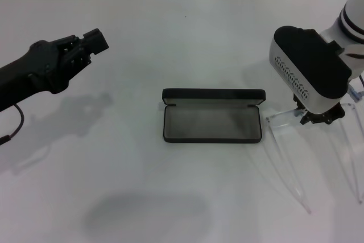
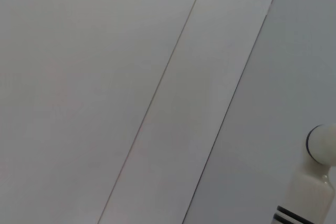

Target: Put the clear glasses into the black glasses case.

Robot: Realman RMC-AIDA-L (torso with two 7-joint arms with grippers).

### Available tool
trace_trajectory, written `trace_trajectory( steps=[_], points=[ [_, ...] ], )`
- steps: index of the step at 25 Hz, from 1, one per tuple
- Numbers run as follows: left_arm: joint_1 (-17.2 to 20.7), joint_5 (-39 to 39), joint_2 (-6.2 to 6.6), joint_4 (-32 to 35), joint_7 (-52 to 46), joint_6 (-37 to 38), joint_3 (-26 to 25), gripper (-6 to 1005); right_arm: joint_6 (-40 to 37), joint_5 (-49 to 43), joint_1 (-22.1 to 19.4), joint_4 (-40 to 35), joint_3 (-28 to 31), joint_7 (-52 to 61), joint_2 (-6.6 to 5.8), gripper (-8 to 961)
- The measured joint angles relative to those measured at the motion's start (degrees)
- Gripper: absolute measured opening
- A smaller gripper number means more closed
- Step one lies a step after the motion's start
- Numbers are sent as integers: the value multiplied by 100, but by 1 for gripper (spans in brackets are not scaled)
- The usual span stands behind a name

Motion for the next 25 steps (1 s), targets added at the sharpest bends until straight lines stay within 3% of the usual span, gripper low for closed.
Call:
trace_trajectory(
  steps=[9, 17, 22, 25],
  points=[
    [6, 0, -6, 0, 2, 0, 15, 99, -755, -11, -281, -568, 217, 244, -11, 105],
    [11, -26, -30, 0, 27, 292, -8, 99, -2155, 602, -493, -1467, 2098, 228, -39, 107],
    [-39, -90, -36, 0, 111, 662, -13, 98, -2404, 1409, -953, -2075, 3341, 230, -63, 106],
    [-126, -195, -37, 1, 134, 1009, 10, 95, -2225, 2180, -1321, -2235, 3715, 246, -60, 106]
  ],
)
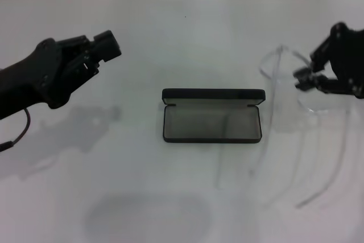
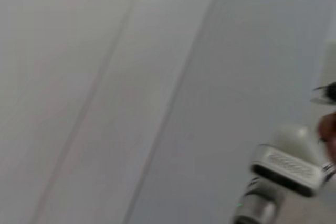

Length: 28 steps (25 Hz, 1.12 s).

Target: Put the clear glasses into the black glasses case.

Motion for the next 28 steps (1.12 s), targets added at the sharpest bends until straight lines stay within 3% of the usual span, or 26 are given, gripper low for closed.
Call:
trace_trajectory(
  steps=[3, 6, 12, 16, 23, 28],
  points=[
    [-77, -211, -15, -4, -79, 178, 17, 92, 392, 906, -412, 48, 31, -10, 29, 106],
    [-154, -457, -19, -139, -193, 218, 26, 90, 965, 1828, -845, 171, -312, -82, 50, 106],
    [-223, -1013, -29, -1039, 474, 476, 38, 84, 1829, 2761, -1178, 816, -1029, -442, 60, 105],
    [-244, -1325, -32, -1492, 879, 716, 146, 66, 2371, 3191, -1160, 1380, -1456, -528, 54, 105],
    [-411, -1344, 6, -1411, 794, 771, 1102, 50, 2398, 3552, -827, 2040, -1604, -582, 38, 107],
    [-588, -1298, 12, -1221, 718, 775, 1430, 50, 2350, 3803, -689, 2451, -1659, -852, 56, 107]
  ],
)
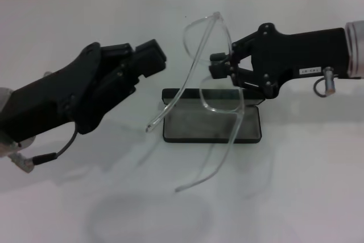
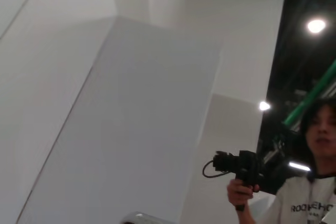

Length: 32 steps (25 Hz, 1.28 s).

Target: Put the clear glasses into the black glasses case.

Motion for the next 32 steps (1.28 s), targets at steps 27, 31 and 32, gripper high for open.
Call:
trace_trajectory(
  steps=[27, 31, 32],
  points=[
    [-216, 279, -19, -256, 211, -305, 8, 50, -212, 1210, 372, 812, -558, -786, 0, 106],
    [-202, 207, -19, -218, 212, -167, -1, 50, -181, 1164, 353, 971, -578, -842, -8, 106],
    [-210, 188, -19, -211, 212, -136, 6, 50, -171, 1171, 368, 1087, -579, -926, -9, 106]
  ],
)
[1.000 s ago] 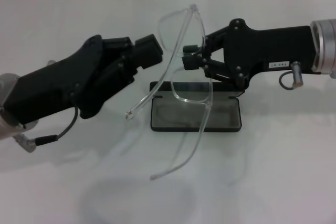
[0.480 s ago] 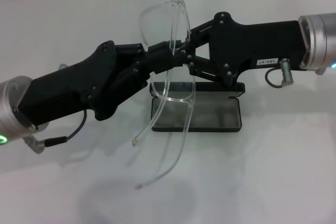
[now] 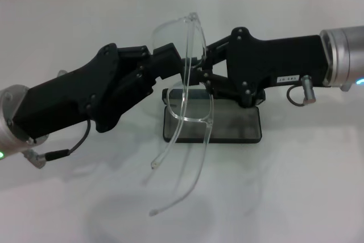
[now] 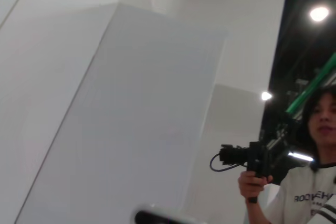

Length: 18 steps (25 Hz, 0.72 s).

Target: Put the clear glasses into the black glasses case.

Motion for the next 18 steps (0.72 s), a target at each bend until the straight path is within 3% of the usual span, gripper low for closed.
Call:
trace_trajectory(
  steps=[18],
  points=[
    [-99, 4, -17, -189, 160, -75, 81, 51, 203, 571, 221, 95, -320, -218, 31, 106]
  ],
)
